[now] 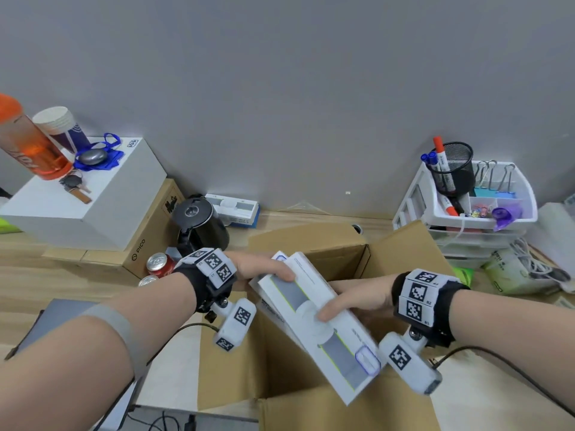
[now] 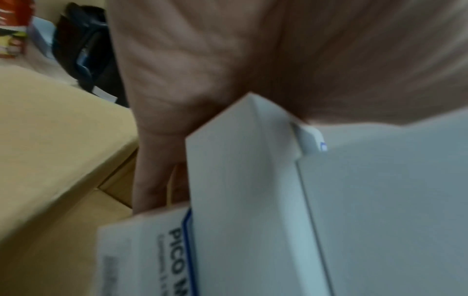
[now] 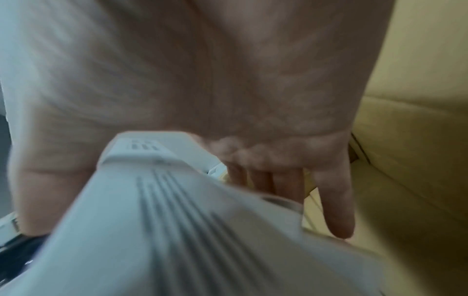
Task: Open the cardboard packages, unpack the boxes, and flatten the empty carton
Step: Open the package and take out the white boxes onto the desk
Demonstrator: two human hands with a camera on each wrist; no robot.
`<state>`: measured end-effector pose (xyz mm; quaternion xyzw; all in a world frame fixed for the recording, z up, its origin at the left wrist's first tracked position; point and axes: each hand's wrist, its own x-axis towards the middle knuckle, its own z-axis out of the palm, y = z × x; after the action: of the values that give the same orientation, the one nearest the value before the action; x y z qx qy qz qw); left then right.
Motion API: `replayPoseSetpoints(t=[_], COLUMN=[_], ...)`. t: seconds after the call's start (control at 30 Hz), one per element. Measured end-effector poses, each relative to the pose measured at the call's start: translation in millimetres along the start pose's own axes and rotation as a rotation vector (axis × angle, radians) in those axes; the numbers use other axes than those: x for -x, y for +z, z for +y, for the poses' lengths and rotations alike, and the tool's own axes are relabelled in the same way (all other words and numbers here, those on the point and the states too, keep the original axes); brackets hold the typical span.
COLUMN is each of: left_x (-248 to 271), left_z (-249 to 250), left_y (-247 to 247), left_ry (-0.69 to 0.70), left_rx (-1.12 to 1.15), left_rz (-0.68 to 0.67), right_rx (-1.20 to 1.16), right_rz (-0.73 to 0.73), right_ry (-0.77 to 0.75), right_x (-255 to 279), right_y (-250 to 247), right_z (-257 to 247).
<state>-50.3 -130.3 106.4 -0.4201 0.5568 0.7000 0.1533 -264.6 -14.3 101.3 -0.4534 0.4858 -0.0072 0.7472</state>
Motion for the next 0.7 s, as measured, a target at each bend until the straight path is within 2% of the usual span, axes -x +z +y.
replayPoseSetpoints(t=[0.1, 0.17, 0.3, 0.43, 0.6, 0.7], left_x=[6, 15, 22, 18, 3, -15], left_z=[-13, -16, -14, 12, 66, 96], left_y=[-16, -26, -37, -34, -63, -89], left_ry=[0.052, 0.103, 0.168, 0.261, 0.331, 0.273], left_rx=[0.157, 0.282, 0.516, 0.583, 0.597, 0.592], left_rz=[0.13, 0.218, 0.339, 0.359, 0.381, 0.382], right_rx=[0.021, -0.083, -0.529, -0.739, -0.824, -0.784], right_rz=[0.007, 0.117, 0.343, 0.591, 0.703, 0.743], right_ry=[0.099, 0.116, -0.099, -0.255, -0.415, -0.411], right_x=[17, 31, 29, 17, 19, 14], right_y=[-12, -19, -18, -19, -68, -108], right_z=[4, 14, 16, -20, -75, -98])
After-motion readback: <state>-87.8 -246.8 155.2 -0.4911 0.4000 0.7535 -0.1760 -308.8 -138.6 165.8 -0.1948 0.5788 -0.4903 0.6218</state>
